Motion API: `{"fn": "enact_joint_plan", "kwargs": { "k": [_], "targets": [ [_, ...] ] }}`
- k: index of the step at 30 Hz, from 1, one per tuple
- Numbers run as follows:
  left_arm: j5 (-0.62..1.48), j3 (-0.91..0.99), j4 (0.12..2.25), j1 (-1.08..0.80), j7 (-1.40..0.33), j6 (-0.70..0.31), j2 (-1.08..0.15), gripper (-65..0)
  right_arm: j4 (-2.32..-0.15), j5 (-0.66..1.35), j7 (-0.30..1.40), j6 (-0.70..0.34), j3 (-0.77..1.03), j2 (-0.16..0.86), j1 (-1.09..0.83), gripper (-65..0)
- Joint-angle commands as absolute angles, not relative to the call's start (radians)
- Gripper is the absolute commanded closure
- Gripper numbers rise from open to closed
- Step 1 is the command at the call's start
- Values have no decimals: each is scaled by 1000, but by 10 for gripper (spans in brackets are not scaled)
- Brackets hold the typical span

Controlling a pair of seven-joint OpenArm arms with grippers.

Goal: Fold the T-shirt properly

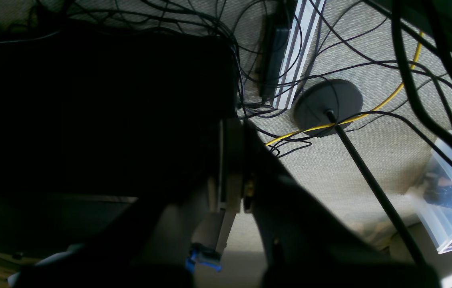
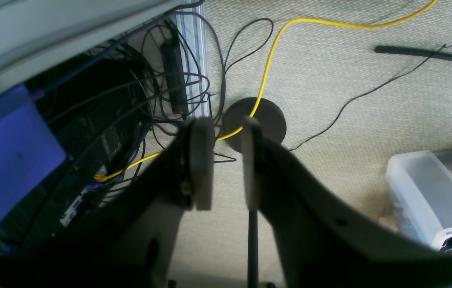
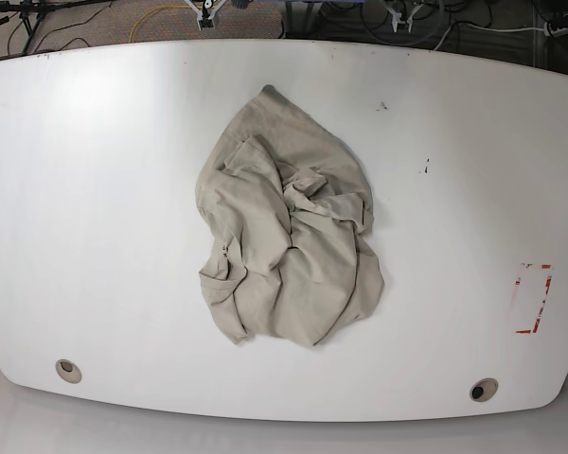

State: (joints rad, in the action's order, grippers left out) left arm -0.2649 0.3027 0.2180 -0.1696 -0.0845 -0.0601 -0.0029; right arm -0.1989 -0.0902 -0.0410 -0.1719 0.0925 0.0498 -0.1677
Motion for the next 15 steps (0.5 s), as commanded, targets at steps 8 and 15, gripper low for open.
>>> {"fn": "enact_joint_plan", "kwargs": {
  "k": [8, 15],
  "targets": [
    [-269, 301, 208, -172, -73, -56, -6, -4, -194, -92, -53, -179, 95, 48, -184, -119],
    [-271, 300, 212, -171, -72, -58, -3, -6, -197, -91, -50, -176, 96, 48, -186, -117]
  ]
}}
